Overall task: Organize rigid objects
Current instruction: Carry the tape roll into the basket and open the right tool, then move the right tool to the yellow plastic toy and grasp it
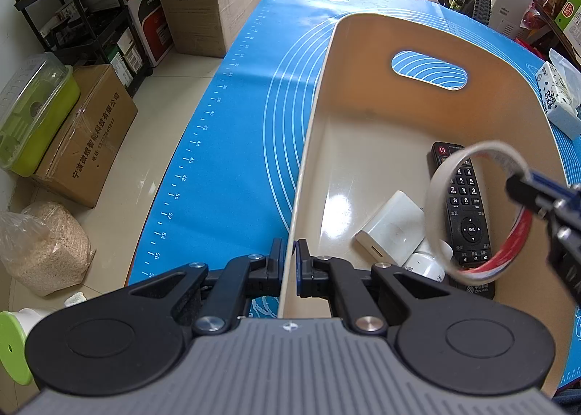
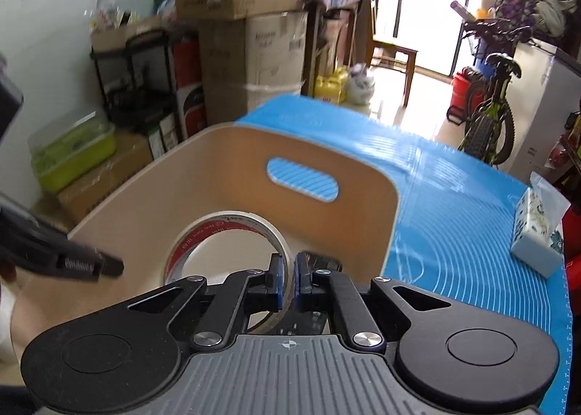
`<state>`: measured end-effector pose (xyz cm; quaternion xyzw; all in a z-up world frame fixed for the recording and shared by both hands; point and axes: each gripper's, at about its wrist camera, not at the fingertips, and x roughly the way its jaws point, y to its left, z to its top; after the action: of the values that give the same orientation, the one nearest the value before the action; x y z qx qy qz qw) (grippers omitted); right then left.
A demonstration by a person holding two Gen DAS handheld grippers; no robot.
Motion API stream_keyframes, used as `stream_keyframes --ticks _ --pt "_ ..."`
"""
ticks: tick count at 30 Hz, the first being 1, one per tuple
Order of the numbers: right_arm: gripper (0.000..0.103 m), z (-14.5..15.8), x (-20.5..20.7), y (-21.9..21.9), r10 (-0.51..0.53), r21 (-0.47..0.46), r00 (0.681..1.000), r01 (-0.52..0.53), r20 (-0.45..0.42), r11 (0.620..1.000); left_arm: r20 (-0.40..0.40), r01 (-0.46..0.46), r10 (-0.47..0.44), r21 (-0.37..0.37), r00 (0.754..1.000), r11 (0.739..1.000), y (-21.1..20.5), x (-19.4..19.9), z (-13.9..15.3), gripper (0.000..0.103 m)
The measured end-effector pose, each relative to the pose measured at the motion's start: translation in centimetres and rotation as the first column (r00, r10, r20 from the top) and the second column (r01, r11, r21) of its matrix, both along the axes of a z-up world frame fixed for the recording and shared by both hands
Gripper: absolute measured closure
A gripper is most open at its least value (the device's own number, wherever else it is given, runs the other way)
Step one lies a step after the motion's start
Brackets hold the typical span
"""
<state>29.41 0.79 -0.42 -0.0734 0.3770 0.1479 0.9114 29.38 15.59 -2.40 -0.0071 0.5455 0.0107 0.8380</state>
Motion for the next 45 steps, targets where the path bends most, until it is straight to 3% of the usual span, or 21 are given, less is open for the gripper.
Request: stream_keyframes --ticks 5,9,14,19,24,32,37,45 --pt "0.064 0.3 -0.1 -0.6 -0.003 0.035 1.000 0.004 -0.021 0.999 0.000 0.001 -0.001 0.001 1.000 1.000 0.0 0.0 0.0 0.095" --pt "0.039 1.9 -0.7 -2.1 -0.028 0.066 1.000 0.027 0.012 0.997 0.000 0.000 0.000 0.002 1.000 1.000 0.1 0.0 0.1 0.095" --pt "0.025 4.1 -1.1 -5.0 -0.099 0.085 0.994 0.095 0.043 0.992 0.000 0.000 0.000 0.003 1.000 1.000 0.1 0.0 0.1 0.095" --pt "0.010 5.3 -1.3 -10.1 -0.239 0.108 0.969 0.231 0.063 0.967 0.000 0.001 -0.001 0.002 1.000 1.000 0.1 0.0 0.1 0.095" --pt "0.010 4.2 -0.7 -14.5 -0.371 0.111 0.928 0.367 0.018 0.924 0.000 0.000 0.000 0.002 1.000 1.000 0.1 0.0 0.1 0.095" --pt "0.010 -0.3 1.1 -16.8 -0.459 0.063 0.884 0.465 -0.092 0.883 0.000 0.001 -0.001 0.003 1.000 1.000 0.1 0.0 0.1 0.095" --pt "0.010 -3.5 1.9 -18.6 -0.531 0.100 0.817 0.562 -0.224 0.821 0.000 0.001 -0.001 0.002 1.000 1.000 0.1 0.0 0.1 0.095" --pt "0.021 -7.0 3.1 -20.6 -0.607 0.110 0.722 0.669 -0.332 0.735 0.000 0.000 0.000 0.003 1.000 1.000 0.1 0.0 0.1 0.095"
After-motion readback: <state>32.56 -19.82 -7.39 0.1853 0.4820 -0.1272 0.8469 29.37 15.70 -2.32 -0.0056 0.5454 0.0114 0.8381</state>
